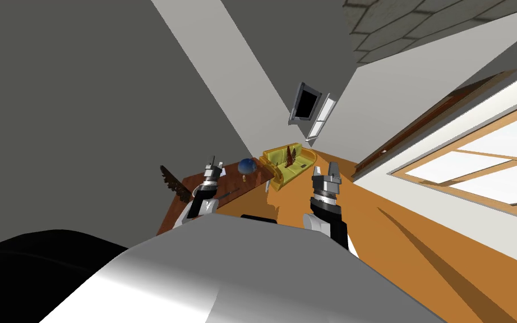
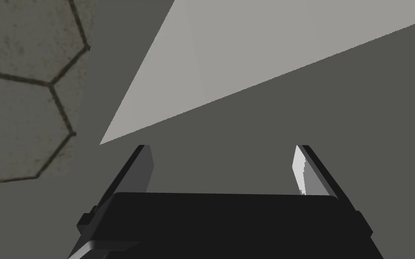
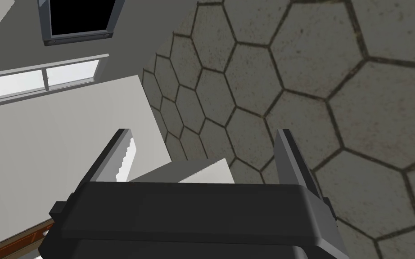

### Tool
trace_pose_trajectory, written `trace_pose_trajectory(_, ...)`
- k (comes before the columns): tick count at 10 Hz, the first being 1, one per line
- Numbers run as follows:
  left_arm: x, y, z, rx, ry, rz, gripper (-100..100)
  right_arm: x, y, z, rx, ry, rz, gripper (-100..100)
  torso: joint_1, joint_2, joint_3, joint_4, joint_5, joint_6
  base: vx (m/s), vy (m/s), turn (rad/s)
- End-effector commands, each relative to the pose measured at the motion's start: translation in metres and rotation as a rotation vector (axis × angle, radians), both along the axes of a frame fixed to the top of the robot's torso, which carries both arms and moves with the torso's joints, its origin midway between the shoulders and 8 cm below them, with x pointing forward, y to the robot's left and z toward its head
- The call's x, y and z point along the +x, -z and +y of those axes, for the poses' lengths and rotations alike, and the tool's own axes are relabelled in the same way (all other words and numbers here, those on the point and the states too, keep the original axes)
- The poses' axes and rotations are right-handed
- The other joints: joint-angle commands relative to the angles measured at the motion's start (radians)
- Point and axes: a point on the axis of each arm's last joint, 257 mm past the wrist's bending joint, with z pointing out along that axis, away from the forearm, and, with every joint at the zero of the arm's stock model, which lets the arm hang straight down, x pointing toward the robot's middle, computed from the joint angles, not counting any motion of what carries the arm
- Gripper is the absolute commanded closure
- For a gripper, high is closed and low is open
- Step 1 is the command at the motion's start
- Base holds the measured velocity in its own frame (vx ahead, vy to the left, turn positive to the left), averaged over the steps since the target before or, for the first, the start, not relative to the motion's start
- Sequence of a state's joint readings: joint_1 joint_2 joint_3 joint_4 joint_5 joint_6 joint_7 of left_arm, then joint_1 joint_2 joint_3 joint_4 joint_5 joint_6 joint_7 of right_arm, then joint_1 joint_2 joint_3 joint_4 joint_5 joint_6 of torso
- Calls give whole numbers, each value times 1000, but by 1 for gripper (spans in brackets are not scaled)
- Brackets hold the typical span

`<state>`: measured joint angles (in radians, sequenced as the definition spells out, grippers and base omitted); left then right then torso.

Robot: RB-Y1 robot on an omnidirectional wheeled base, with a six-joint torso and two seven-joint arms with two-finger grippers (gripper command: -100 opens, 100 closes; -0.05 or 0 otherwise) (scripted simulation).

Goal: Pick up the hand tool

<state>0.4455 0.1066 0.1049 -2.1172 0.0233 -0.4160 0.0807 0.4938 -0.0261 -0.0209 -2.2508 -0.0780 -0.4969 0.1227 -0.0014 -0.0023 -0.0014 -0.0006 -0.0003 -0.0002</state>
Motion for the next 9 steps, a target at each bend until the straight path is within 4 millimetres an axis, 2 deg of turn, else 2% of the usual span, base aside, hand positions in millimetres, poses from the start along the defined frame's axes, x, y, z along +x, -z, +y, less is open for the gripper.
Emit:
trace_pose_trajectory(1, 12, 22, 14, -17, -13, 63, -100, 0, 0, 0, 0, 0, 0, 0, 0, 0, 0, 0, 0, 0, 28, -17, -110)
trace_pose_trajectory(2, 14, 29, 16, -20, -16, 78, -100, 0, 0, 0, 0, 0, 0, 0, 0, 0, 0, 0, 0, 0, 20, -12, -56)
trace_pose_trajectory(3, 21, 47, 29, -37, -29, 129, -100, 0, 0, 0, 0, 0, 0, 0, 1, 1, 0, 0, 0, 0, 23, -13, -109)
trace_pose_trajectory(4, 22, 53, 30, -40, -32, 141, -100, 0, 0, 0, 0, 0, 0, 0, 1, 1, 0, 0, 0, 0, 19, -6, -62)
trace_pose_trajectory(5, 29, 73, 43, -59, -46, 194, -100, 0, 0, 0, 0, 0, 0, 0, 1, 1, 1, 0, 0, 0, 22, -12, -146)
trace_pose_trajectory(6, 29, 79, 45, -62, -49, 206, -100, 0, 0, 0, 0, 0, 0, 0, 1, 1, 0, 0, 0, 0, 21, -4, -49)
trace_pose_trajectory(9, 39, 122, 74, -109, -83, 321, -100, 0, 0, 0, 0, 0, 0, 0, 1, 1, 1, 0, 0, 0, 20, -6, -94)
